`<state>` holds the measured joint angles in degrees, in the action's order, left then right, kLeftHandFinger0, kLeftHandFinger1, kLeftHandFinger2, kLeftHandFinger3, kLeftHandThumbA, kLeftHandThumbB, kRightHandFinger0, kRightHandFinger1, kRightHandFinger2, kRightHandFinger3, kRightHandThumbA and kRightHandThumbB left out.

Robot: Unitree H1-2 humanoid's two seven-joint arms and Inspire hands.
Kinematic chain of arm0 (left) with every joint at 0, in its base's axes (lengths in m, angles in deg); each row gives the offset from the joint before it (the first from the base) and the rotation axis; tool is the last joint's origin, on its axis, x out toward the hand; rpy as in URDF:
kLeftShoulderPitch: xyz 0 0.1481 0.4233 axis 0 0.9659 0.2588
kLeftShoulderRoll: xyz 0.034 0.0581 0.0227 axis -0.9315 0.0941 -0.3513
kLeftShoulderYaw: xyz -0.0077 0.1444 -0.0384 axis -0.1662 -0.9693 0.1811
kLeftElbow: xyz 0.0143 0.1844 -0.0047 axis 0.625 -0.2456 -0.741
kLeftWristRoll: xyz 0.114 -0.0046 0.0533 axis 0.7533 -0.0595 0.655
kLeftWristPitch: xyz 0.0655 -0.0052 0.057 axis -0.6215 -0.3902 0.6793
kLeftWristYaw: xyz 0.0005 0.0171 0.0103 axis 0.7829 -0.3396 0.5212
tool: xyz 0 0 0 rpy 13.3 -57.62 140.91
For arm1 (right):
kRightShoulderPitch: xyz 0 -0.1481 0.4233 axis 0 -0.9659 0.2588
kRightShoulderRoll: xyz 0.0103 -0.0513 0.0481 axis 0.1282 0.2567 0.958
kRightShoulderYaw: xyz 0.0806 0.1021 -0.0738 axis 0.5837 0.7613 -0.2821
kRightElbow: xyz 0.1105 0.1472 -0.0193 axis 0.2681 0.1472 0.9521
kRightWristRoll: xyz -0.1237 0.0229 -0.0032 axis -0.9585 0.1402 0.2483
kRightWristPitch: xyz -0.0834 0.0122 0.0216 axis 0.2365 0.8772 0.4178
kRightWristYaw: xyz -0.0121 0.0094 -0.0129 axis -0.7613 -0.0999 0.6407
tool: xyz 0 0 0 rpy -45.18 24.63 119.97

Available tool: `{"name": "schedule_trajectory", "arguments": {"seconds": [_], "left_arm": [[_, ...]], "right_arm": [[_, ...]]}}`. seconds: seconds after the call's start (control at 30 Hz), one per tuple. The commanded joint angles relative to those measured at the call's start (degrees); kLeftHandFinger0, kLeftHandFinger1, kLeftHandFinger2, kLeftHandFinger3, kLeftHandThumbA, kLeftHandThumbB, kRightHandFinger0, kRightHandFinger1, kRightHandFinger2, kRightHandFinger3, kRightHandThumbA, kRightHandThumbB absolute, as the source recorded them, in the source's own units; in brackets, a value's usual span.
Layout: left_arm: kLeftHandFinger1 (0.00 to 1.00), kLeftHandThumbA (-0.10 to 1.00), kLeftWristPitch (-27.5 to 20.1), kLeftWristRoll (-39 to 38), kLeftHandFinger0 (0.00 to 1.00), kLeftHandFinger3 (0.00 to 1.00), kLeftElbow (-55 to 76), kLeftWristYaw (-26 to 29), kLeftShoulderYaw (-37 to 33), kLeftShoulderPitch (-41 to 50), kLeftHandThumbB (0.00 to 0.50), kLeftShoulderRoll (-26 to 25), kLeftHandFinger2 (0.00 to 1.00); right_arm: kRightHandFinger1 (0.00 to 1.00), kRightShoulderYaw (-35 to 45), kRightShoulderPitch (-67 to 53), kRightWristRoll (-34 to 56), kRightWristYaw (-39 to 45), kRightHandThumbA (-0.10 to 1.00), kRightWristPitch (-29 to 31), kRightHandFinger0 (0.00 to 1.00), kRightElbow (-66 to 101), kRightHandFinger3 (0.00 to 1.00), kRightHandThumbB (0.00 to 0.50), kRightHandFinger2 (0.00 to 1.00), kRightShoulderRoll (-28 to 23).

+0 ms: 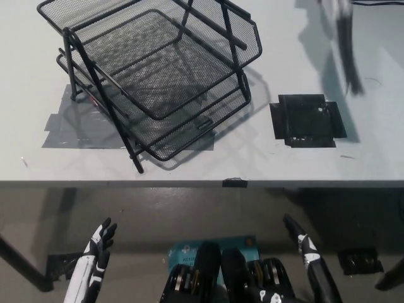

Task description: A person hands a notebook to the robot and the robot grabs it with its right hand and places it in the file tray kept in the centre of the desk infront of it.

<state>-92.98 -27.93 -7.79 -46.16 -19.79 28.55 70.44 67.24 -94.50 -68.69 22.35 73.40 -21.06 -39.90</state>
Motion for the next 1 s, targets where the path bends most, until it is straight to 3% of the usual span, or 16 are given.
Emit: {"name": "schedule_trajectory", "arguments": {"seconds": [0.0,0.33,0.43,0.97], "left_arm": [[1.0,1.0,-3.6,1.1,1.0,1.0,0.8,1.8,0.7,0.1,0.36,-0.7,1.0],[1.0,1.0,-2.8,1.4,1.0,1.0,1.1,1.6,0.6,0.0,0.363,-0.6,1.0],[1.0,1.0,-2.8,1.5,1.0,1.0,0.9,1.9,0.8,-0.2,0.366,-0.6,1.0],[1.0,1.0,-3.3,1.8,1.0,1.0,0.8,1.6,0.6,-1.0,0.356,-0.5,1.0]], "right_arm": [[1.0,3.6,0.7,-20.9,-12.6,0.99,10.8,1.0,13.7,1.0,0.341,1.0,5.4],[1.0,8.9,11.2,-27.2,-15.1,1.0,5.0,1.0,17.1,1.0,0.353,1.0,6.6],[1.0,9.5,15.4,-29.1,-15.7,1.0,2.7,1.0,15.2,1.0,0.399,1.0,6.8],[1.0,13.3,29.2,-31.3,-21.2,1.0,-2.5,1.0,5.2,1.0,0.369,1.0,7.4]]}}
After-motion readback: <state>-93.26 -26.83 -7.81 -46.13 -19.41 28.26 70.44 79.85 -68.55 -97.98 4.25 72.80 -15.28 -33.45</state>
